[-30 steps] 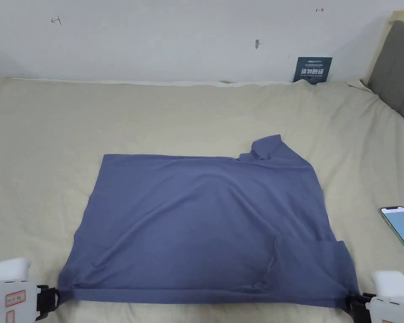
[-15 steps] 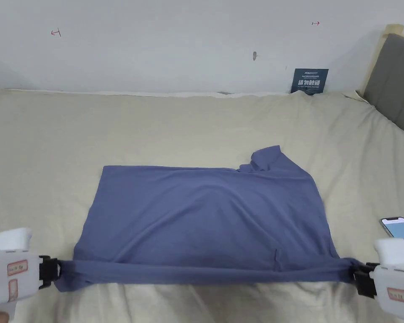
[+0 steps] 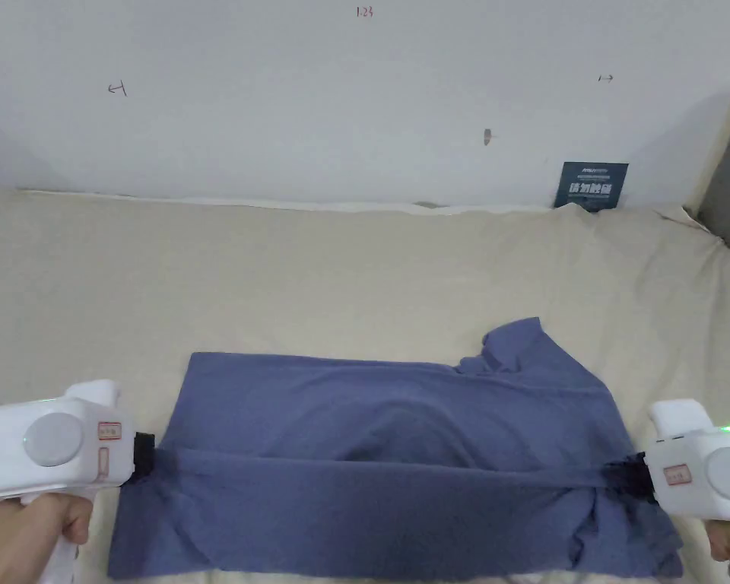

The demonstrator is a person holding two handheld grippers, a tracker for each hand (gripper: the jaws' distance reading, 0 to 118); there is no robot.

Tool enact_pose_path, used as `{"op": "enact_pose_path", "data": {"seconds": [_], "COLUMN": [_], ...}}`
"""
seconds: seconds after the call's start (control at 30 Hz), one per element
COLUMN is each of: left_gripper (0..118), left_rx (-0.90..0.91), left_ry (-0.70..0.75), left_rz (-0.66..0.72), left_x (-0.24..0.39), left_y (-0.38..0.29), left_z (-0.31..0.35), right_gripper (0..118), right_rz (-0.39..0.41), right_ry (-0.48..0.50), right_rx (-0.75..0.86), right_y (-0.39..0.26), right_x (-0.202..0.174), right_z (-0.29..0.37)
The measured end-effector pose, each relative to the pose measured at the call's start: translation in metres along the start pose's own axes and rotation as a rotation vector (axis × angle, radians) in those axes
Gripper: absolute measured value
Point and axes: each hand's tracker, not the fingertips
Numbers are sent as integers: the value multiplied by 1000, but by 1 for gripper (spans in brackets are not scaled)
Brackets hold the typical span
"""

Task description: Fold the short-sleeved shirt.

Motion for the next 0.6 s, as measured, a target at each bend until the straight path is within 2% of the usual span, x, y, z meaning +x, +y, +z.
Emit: {"op": "enact_pose_path", "data": {"seconds": [0.07, 0.1, 0.13, 0.17, 0.2, 0.23, 0.27, 0.37, 0.4, 0.43, 0.47, 0.5, 0.57, 0.6], "left_gripper": [0, 1, 23, 76, 118, 107, 105, 104, 100, 83, 43, 0, 0, 0], "left_rx": [-18, -33, -33, -29, -57, -10, -34, -67, -67, -66, -66, -79, -83, -91], "left_ry": [11, 16, 12, 27, 42, 94, 30, 34, 35, 25, 11, -7, 5, 1], "left_rz": [-8, -5, -6, -23, -30, -5, -4, 14, 14, 18, 23, 28, 19, -3], "left_x": [3, 4, 5, 5, -5, -6, -3, -28, -33, -38, -41, -42, -38, -39], "left_y": [6, 8, 9, 8, 10, -6, -17, -17, -26, -35, -41, -47, -63, -65], "left_z": [-16, -25, -31, -35, -51, -44, -43, -30, -25, -21, -4, -1, 3, 7], "right_gripper": [5, 13, 41, 85, 118, 115, 114, 112, 102, 78, 37, 0, 0, 0], "right_rz": [-26, -44, -63, -61, -58, -50, -44, -83, -117, -148, -177, -189, -177, -169], "right_ry": [-4, 2, -17, -36, -21, 34, 23, 40, 63, 76, 94, 109, 69, 86], "right_rx": [-7, -31, -66, -72, -64, -37, -25, -41, -40, -43, -28, -25, -19, -30], "right_y": [6, 8, 9, 9, 2, -6, -8, -39, -50, -60, -70, -77, -87, -89], "right_x": [0, -1, -2, -3, -2, 1, 4, 9, 13, 16, 19, 7, 3, 2], "right_z": [-13, -18, -24, -28, -29, -20, -16, -1, 5, 10, 15, 33, 40, 42]}}
